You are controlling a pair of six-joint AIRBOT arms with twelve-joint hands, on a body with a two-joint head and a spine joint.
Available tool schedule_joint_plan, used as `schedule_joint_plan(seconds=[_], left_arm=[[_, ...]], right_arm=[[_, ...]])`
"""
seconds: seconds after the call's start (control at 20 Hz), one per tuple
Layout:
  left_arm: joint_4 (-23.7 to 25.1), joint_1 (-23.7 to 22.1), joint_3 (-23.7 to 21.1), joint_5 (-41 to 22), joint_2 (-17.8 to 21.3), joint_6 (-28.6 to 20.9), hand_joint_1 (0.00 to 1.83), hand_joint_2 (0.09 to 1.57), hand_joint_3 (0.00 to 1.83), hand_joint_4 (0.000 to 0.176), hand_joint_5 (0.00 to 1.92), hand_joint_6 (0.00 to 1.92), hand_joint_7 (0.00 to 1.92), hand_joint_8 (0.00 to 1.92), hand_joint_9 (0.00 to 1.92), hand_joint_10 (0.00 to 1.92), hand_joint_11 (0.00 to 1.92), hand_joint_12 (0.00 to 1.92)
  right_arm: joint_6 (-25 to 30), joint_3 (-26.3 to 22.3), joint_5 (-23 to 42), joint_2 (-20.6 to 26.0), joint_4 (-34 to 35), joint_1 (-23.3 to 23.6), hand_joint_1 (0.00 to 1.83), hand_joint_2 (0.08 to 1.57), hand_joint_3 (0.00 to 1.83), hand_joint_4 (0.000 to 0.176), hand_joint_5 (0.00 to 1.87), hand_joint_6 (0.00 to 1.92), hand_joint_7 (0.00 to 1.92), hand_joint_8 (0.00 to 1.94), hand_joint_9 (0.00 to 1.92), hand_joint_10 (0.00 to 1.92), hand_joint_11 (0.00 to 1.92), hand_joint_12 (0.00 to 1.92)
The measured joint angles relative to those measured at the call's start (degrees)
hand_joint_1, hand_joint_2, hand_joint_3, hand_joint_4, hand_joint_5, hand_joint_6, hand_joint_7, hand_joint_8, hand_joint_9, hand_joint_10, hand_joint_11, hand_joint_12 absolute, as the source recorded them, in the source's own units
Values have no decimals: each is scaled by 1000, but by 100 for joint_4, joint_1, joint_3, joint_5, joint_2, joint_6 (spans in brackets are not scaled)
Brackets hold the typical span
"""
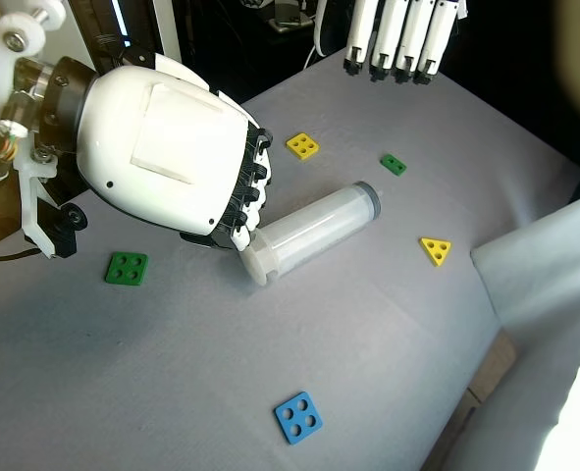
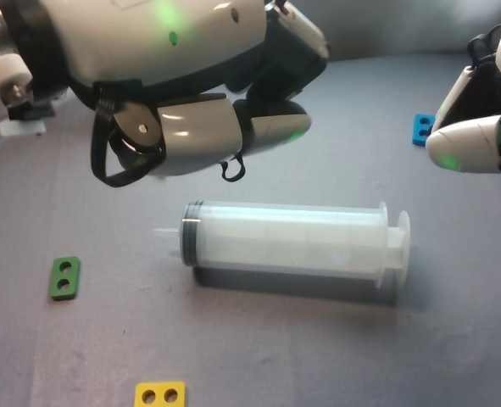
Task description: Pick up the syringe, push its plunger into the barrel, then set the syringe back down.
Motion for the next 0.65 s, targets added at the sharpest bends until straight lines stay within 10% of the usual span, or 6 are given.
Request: schedule_joint_plan(seconds=[0.5,0.65], left_arm=[[807,-2,28,-166,0,-610,603,1563,0,0,760,1921,830,1921,827,1921,894,1921],[804,-2,20,-179,0,-612,597,1566,1,0,744,1921,811,1921,797,1921,869,1921]], right_arm=[[-22,0,0,-2,50,0,216,1571,42,0,966,1921,1070,1941,1035,1921,1052,1921],[-1534,0,61,-37,1040,11,212,1571,37,0,968,1921,1059,1941,1028,1921,1049,1921]])
